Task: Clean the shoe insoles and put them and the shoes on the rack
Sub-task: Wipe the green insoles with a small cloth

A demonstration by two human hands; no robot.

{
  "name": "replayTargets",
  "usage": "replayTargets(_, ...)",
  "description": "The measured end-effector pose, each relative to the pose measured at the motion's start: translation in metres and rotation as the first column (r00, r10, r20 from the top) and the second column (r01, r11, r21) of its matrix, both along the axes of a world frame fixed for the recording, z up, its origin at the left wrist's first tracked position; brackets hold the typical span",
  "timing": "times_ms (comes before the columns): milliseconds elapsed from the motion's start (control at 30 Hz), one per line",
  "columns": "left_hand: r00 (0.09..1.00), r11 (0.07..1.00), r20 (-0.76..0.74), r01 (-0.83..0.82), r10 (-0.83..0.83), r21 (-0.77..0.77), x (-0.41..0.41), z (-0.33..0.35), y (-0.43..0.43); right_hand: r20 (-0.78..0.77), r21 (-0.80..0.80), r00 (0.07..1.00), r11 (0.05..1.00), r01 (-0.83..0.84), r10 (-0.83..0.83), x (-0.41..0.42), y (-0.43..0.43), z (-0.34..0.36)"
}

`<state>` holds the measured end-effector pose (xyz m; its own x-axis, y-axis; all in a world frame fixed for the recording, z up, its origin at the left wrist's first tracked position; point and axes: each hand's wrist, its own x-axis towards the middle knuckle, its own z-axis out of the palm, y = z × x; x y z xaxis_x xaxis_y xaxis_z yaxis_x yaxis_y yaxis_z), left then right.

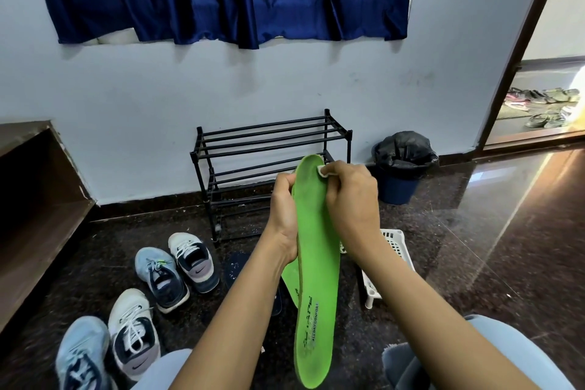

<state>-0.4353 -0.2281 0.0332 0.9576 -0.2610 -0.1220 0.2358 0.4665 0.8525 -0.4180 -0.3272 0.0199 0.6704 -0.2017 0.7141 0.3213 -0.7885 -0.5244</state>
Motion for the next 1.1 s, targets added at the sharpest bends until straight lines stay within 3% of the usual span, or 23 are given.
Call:
replayTargets(300,0.999,0.998,-0.022,-0.044,0.045,0.045,0.003,-0.002,0.006,-0.036,-0.14,0.998,0.989,-0.055,0.05,-0.017,0.007,-0.025)
replayTargets(1100,0.995,0.995,-0.03,-0.099,0.098,-0.021,0.009,0.001,0.0,-0.062,-0.147,0.997,0.987,-0.06,0.051,-0.003,-0.003,-0.016)
